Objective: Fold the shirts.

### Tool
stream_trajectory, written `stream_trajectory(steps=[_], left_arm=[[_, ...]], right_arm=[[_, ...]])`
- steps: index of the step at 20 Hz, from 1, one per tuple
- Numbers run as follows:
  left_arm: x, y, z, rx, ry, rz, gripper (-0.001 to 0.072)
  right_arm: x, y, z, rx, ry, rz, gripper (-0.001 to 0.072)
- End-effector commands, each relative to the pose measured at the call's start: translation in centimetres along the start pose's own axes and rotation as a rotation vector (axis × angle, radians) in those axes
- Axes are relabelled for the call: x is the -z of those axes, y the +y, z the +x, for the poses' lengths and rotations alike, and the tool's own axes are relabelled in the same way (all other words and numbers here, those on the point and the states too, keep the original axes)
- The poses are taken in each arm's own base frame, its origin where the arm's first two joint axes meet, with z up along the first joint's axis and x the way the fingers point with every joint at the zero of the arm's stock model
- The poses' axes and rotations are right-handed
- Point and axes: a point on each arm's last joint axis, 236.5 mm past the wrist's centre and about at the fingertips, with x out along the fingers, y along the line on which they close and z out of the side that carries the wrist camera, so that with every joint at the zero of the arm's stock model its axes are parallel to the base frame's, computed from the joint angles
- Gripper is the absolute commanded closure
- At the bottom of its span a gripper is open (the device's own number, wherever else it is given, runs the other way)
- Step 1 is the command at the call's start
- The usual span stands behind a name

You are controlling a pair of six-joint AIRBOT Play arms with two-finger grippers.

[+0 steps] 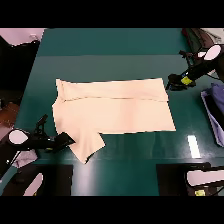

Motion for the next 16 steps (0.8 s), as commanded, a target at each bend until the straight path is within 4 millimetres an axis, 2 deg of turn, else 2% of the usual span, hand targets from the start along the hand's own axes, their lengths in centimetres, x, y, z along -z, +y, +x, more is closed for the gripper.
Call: stream_trajectory(steps=[1,2,3,4,7,9,10,13,16], left_arm=[[-1.2,-0.3,0.1,0.017,-0.054,-0.007,0.0421],[-1.2,-0.5,0.0,0.024,-0.054,-0.011,0.0422],[-1.2,-0.6,0.0,0.029,-0.054,-0.012,0.0580],[-1.1,-0.7,0.0,0.036,-0.050,0.007,0.0686],[-0.6,-1.9,-0.8,0.055,-0.012,0.057,0.0686],[-0.7,-3.5,-2.6,0.068,0.003,0.156,0.0686],[-1.1,-4.6,-3.7,0.079,-0.002,0.210,0.0686],[-2.8,-7.4,-6.7,0.105,-0.066,0.315,0.0685],[-4.0,-8.7,-8.2,0.118,-0.119,0.345,0.0685]], right_arm=[[0.1,0.0,0.0,0.000,0.002,0.000,0.0360],[0.2,0.0,0.0,0.000,0.010,0.000,0.0360],[0.5,0.0,0.0,-0.001,0.020,0.000,0.0360],[0.8,0.0,-0.1,0.000,0.031,0.000,0.0361],[2.5,-0.4,-0.7,0.009,0.093,-0.022,0.0364],[4.2,-1.1,-1.2,0.010,0.112,0.003,0.0364],[5.6,-1.8,-1.1,0.009,0.129,0.028,0.0364],[10.4,-3.5,0.1,-0.012,0.170,0.078,0.0364],[14.1,-5.6,2.4,-0.018,0.181,0.123,0.0363]])
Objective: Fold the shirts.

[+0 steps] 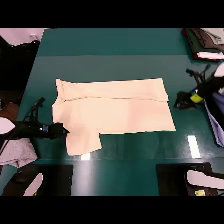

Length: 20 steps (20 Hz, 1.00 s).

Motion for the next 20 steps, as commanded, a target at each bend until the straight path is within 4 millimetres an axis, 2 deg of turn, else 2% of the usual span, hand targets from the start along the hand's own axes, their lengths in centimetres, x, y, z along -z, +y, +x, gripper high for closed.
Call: stream_trajectory(steps=[1,3,6,11,12,13,14,17,20], left_arm=[[-1.3,-1.4,-1.5,0.013,-0.034,0.062,0.0685],[-1.1,-1.4,-1.5,0.013,-0.025,0.062,0.0685],[-0.9,-1.4,-1.5,0.013,-0.017,0.062,0.0685],[-0.5,-1.4,-1.5,0.014,0.001,0.062,0.0685],[-0.5,-1.4,-1.5,0.014,0.001,0.062,0.0685],[-0.4,-1.4,-1.5,0.014,0.006,0.062,0.0685],[0.0,-1.4,-1.5,0.015,0.021,0.063,0.0685],[2.1,-1.5,-1.7,0.018,0.108,0.064,0.0687],[4.8,-1.9,-2.7,0.026,0.192,0.085,0.0687]], right_arm=[[3.7,-2.5,3.2,-0.019,0.023,0.065,0.0363],[5.3,-3.6,4.9,-0.031,0.061,0.116,0.0364],[6.9,-4.0,6.8,-0.037,0.095,0.135,0.0363],[7.2,-3.2,8.1,-0.023,0.104,0.097,0.0378],[7.1,-3.0,8.2,-0.018,0.102,0.082,0.0443],[7.1,-2.8,8.3,-0.014,0.101,0.060,0.0578],[7.2,-2.6,8.3,-0.014,0.110,0.036,0.0696],[8.8,-3.3,7.2,0.033,0.148,-0.010,0.0697],[11.0,-4.6,4.2,0.133,0.154,-0.053,0.0698]])
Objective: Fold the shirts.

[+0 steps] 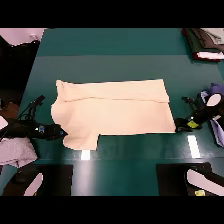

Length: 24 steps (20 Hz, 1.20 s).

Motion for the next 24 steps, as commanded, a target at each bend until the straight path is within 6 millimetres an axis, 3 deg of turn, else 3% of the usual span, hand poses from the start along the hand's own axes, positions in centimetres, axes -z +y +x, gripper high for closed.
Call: stream_trajectory(steps=[1,4,7,13,20,24], left_arm=[[3.4,-0.7,-0.9,0.009,0.097,0.018,0.0687],[3.9,-1.6,-2.2,0.011,0.040,0.035,0.0686],[2.5,-1.6,-3.1,-0.016,-0.026,0.060,0.0686],[-6.4,-0.2,-5.7,-0.120,-0.403,0.097,0.0686],[-13.0,1.6,-5.4,-0.135,-0.558,0.044,0.0685],[-16.7,2.0,-6.2,-0.148,-0.651,0.046,0.0685]], right_arm=[[3.4,-0.8,-2.7,0.083,0.032,-0.043,0.0699],[4.5,-0.1,-4.8,0.094,-0.044,-0.056,0.0701],[3.3,1.1,-6.3,0.070,-0.180,-0.058,0.0701],[-2.7,5.5,-8.4,-0.111,-0.452,-0.043,0.0703],[-10.1,6.9,-11.1,-0.185,-0.517,-0.031,0.0702],[-14.4,8.8,-11.9,-0.179,-0.541,-0.092,0.0702]])
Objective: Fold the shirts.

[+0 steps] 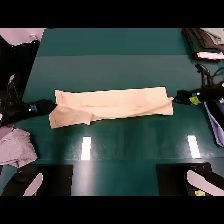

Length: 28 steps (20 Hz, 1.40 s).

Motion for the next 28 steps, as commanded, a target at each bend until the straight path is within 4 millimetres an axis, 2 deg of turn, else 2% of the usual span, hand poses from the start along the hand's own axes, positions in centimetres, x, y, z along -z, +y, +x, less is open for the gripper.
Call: stream_trajectory(steps=[1,4,7,10,13,14,15,16,17,18,20,22,23,24,25,26,28], left_arm=[[-3.6,0.8,1.5,-0.021,-0.100,0.009,0.0685],[-4.3,2.0,3.4,-0.046,-0.099,-0.014,0.0685],[-5.2,3.4,5.1,-0.075,-0.127,-0.036,0.0684],[-5.6,4.4,6.4,-0.094,-0.134,-0.051,0.0684],[-6.2,4.9,6.9,-0.104,-0.160,-0.064,0.0669],[-6.6,4.9,6.8,-0.104,-0.176,-0.073,0.0452],[-6.9,5.0,6.7,-0.102,-0.193,-0.108,0.0267],[-7.2,5.0,6.7,-0.101,-0.206,-0.125,0.0208],[-7.4,5.0,6.6,-0.101,-0.215,-0.132,0.0185],[-7.6,4.9,6.6,-0.099,-0.215,-0.129,0.0185],[-7.7,4.1,6.2,-0.085,-0.194,-0.122,0.0186],[-7.1,2.9,5.8,-0.061,-0.127,-0.115,0.0188],[-6.4,2.4,5.6,-0.053,-0.085,-0.111,0.0239],[-5.7,2.1,5.5,-0.047,-0.044,-0.109,0.0433],[-5.0,1.9,5.5,-0.043,-0.014,-0.110,0.0591],[-4.4,1.8,5.5,-0.040,0.014,-0.095,0.0685],[-3.2,1.6,5.5,-0.034,0.065,-0.070,0.0684]], right_arm=[[-4.3,1.4,1.6,-0.013,-0.048,-0.043,0.0702],[-6.4,1.8,3.1,-0.016,-0.051,-0.049,0.0702],[-8.0,1.2,4.2,-0.010,-0.058,-0.018,0.0700],[-9.0,0.7,5.1,-0.004,-0.079,0.022,0.0699],[-9.1,0.2,6.3,-0.005,-0.074,0.038,0.0696],[-9.1,0.0,6.7,-0.003,-0.069,0.043,0.0695],[-9.2,-0.1,7.0,-0.002,-0.069,0.046,0.0693],[-9.5,-0.3,7.1,0.001,-0.081,0.047,0.0593],[-9.7,-0.3,7.0,0.001,-0.092,0.049,0.0383],[-9.8,-0.4,6.6,0.000,-0.087,0.049,0.0255],[-9.6,-1.0,5.2,-0.004,-0.053,0.047,0.0251],[-8.7,-2.8,3.4,-0.010,0.006,0.041,0.0251],[-7.9,-3.7,2.9,-0.021,0.037,0.051,0.0251],[-7.0,-4.2,2.9,-0.067,0.076,0.073,0.0251],[-6.1,-4.6,3.0,-0.125,0.118,0.107,0.0251],[-5.3,-4.8,3.3,-0.195,0.163,0.143,0.0251],[-4.4,-5.5,4.6,-0.293,0.223,0.220,0.0251]])
